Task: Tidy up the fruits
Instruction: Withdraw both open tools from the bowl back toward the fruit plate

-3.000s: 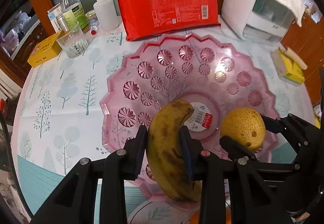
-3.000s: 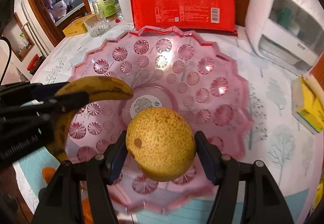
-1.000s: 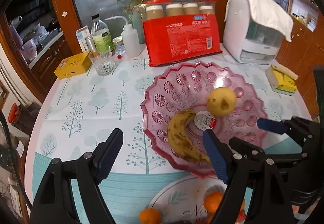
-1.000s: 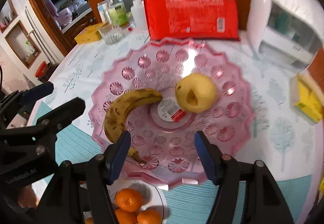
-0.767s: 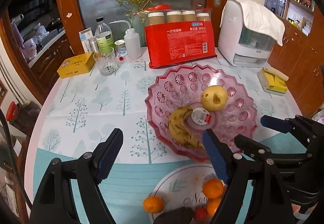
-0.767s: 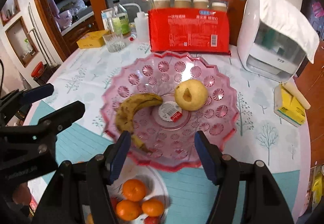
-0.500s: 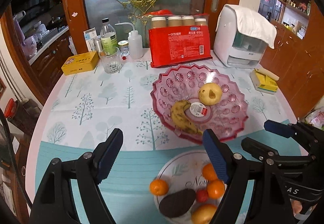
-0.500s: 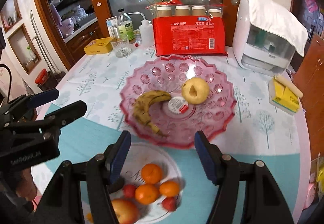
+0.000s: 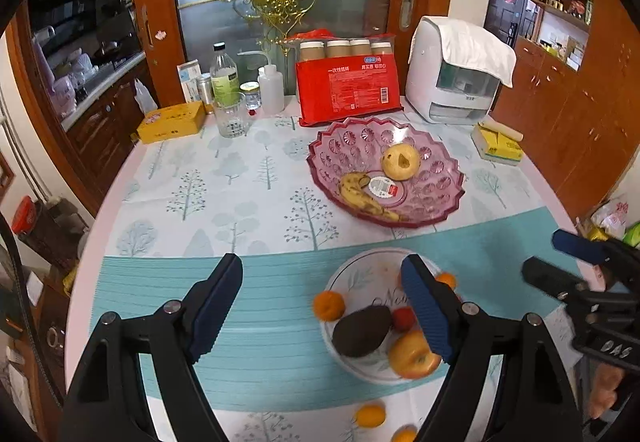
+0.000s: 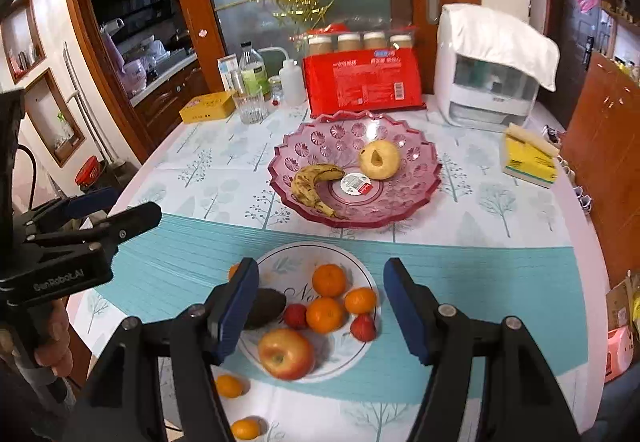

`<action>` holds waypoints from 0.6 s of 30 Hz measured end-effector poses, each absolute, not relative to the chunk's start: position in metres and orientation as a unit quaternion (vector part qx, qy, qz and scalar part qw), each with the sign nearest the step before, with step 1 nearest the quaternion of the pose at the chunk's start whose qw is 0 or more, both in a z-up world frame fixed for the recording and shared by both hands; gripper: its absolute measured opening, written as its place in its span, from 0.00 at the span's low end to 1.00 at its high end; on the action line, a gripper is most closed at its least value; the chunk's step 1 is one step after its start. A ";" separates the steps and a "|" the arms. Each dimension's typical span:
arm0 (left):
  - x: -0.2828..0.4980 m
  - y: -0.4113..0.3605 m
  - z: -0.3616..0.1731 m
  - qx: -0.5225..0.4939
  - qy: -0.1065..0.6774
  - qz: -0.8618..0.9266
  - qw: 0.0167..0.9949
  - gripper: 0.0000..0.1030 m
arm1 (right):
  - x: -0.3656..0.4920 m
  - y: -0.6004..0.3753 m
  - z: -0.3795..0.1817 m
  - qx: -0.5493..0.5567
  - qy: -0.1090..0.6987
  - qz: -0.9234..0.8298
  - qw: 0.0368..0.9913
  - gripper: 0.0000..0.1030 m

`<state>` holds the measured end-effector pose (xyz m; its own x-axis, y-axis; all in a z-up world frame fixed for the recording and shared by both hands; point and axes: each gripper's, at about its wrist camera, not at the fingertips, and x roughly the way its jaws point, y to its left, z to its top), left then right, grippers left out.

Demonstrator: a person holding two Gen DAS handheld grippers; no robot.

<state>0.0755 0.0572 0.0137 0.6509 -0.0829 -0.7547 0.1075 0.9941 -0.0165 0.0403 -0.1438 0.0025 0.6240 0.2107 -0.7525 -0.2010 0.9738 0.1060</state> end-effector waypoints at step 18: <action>0.005 0.069 -0.003 0.007 0.432 -0.057 0.900 0.87 | -0.049 -0.122 -0.004 -0.008 0.407 0.130 0.904 0.64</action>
